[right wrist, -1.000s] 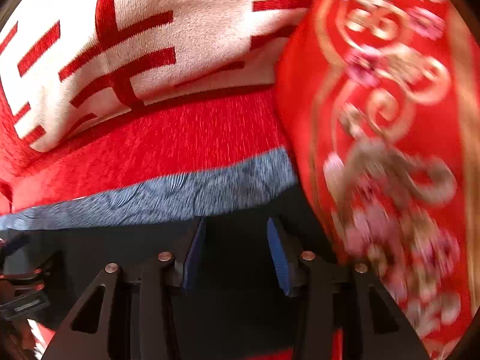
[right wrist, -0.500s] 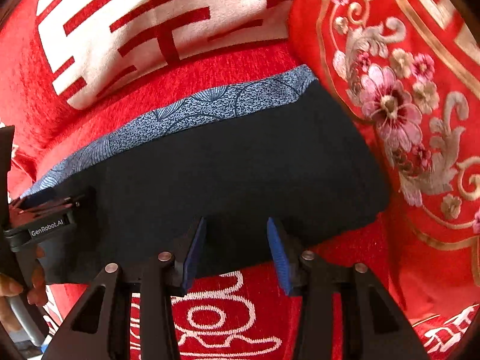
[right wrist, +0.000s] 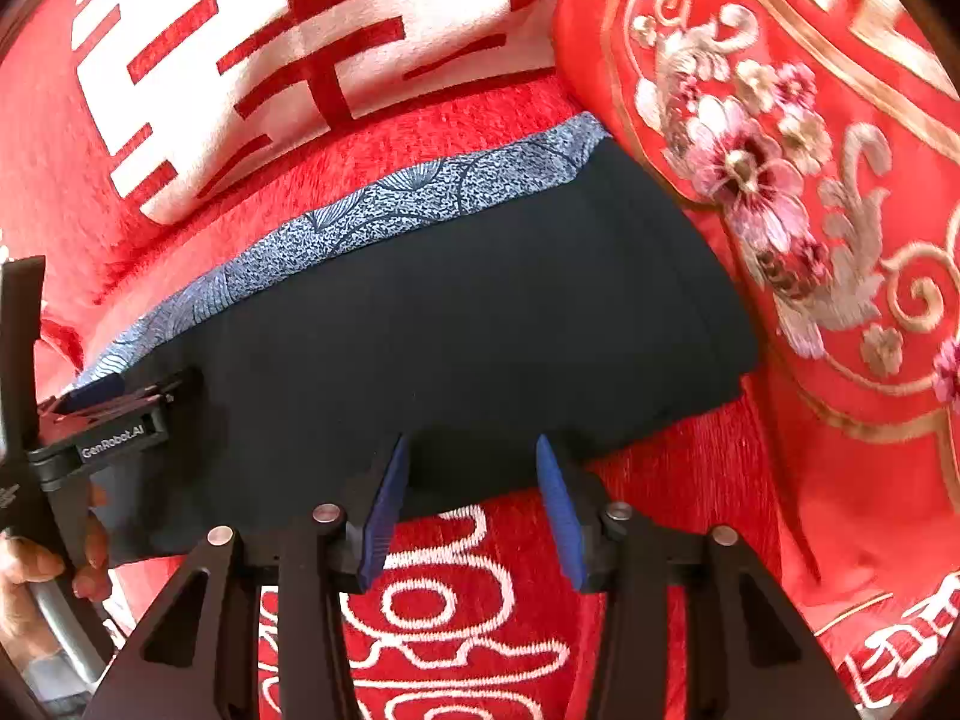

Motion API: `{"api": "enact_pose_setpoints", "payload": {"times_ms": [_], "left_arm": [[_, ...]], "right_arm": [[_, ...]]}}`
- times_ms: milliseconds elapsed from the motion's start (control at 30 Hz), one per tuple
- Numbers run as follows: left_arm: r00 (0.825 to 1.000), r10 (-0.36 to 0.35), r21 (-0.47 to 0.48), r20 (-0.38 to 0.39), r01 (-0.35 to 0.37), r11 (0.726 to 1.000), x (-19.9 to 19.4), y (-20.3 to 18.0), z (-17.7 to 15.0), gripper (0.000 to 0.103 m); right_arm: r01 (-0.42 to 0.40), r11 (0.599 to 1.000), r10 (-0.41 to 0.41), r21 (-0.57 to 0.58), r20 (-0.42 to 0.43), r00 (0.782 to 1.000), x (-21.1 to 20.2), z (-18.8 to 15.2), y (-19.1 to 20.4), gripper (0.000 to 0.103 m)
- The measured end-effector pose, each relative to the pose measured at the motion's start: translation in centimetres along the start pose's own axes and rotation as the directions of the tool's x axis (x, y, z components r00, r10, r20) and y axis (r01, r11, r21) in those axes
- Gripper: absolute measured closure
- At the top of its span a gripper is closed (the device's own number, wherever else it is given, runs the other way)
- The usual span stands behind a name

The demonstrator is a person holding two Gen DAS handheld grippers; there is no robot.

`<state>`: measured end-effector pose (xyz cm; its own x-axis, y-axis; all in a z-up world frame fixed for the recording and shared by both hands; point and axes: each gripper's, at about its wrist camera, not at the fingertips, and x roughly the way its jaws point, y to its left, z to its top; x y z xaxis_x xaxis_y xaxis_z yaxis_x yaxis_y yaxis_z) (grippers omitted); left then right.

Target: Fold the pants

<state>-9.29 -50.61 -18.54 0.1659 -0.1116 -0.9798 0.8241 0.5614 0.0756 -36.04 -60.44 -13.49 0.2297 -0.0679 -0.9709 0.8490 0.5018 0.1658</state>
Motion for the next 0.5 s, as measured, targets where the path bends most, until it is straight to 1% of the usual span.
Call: {"api": "enact_pose_setpoints", "payload": {"times_ms": [233,500], "left_arm": [[1.0,0.007,-0.007,0.0,-0.007,1.0,-0.1,0.0,0.0,0.0],[1.0,0.012,-0.005,-0.001,-0.012,1.0,-0.1,-0.2,0.0,0.0]], "right_arm": [[-0.04,0.996,0.042,0.075,-0.018,0.999,-1.0,-1.0,-1.5,0.054],[-0.101,0.977,0.112,0.19,-0.047,0.993,-1.2,-3.3,-3.3,0.053]]}}
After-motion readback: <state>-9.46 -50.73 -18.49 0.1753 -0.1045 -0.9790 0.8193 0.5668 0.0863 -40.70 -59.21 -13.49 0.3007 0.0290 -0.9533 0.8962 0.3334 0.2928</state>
